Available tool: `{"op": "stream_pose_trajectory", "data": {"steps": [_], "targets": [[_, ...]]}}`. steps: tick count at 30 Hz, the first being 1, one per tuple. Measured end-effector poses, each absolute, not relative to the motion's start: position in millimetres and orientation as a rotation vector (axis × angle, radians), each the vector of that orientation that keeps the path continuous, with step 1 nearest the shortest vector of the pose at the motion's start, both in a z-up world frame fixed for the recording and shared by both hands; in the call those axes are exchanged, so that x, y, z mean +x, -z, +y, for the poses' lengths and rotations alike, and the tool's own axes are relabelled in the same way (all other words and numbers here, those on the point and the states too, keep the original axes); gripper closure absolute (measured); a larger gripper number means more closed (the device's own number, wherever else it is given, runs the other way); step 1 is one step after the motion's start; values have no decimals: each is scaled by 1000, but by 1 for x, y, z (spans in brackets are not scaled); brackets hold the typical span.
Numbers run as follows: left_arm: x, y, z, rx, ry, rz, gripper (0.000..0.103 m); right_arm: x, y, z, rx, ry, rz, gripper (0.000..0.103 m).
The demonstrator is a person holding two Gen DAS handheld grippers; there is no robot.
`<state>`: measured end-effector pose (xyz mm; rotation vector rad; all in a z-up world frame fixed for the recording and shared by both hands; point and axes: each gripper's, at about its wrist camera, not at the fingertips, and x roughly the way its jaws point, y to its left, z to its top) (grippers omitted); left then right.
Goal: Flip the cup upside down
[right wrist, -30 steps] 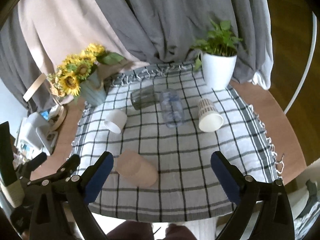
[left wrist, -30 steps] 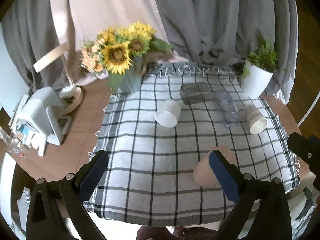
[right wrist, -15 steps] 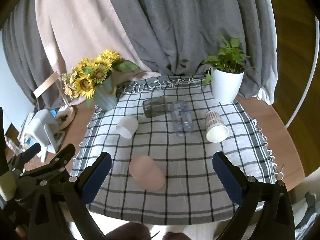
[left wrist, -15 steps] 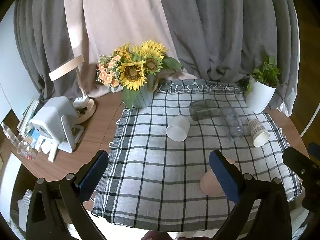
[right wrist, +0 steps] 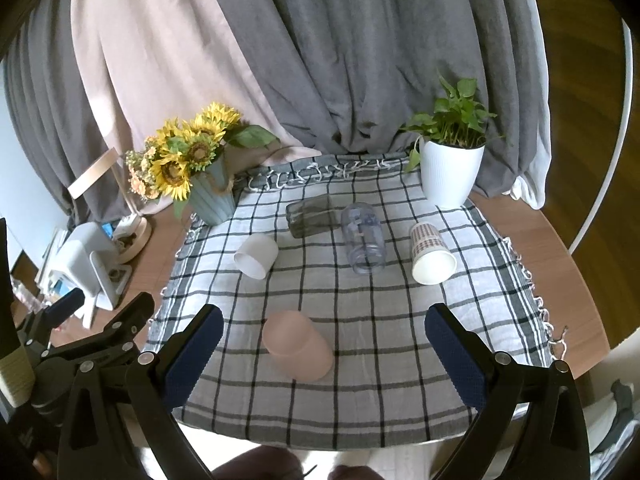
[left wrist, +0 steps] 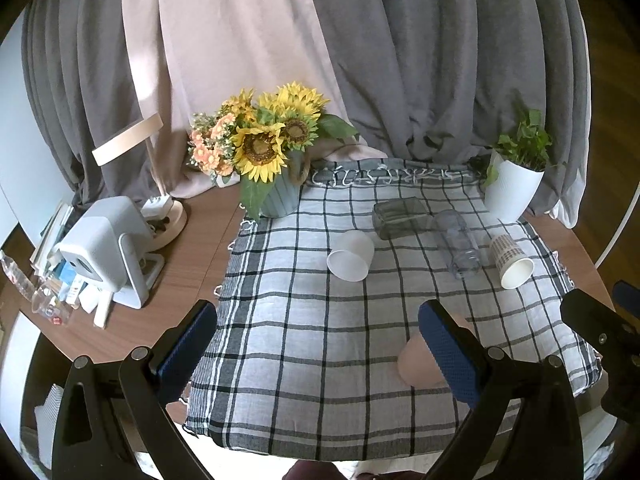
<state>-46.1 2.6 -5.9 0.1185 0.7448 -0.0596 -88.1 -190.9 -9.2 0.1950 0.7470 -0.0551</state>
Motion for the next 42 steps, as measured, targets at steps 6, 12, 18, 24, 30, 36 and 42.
{"op": "stream_pose_trajectory", "data": {"steps": [6,12,18,24,30,36,42], "targets": [[-47,6,1,116,58,749,0,-89,9,-190,195,53,747,2],[-48,7,1,118,61,749,0,-89,9,-190,195,54,748,1],[-48,7,1,118,63,751,0,-90,9,-190,195,53,750,2],[-47,7,1,119,64,750,0,-90,9,-189,196,55,749,1],[-48,6,1,119,60,749,0,-90,9,-189,197,55,749,2],[-48,6,1,118,61,751,0,-90,9,-189,196,54,750,1],[-48,6,1,118,63,752,0,-90,9,-189,197,55,750,1]]}}
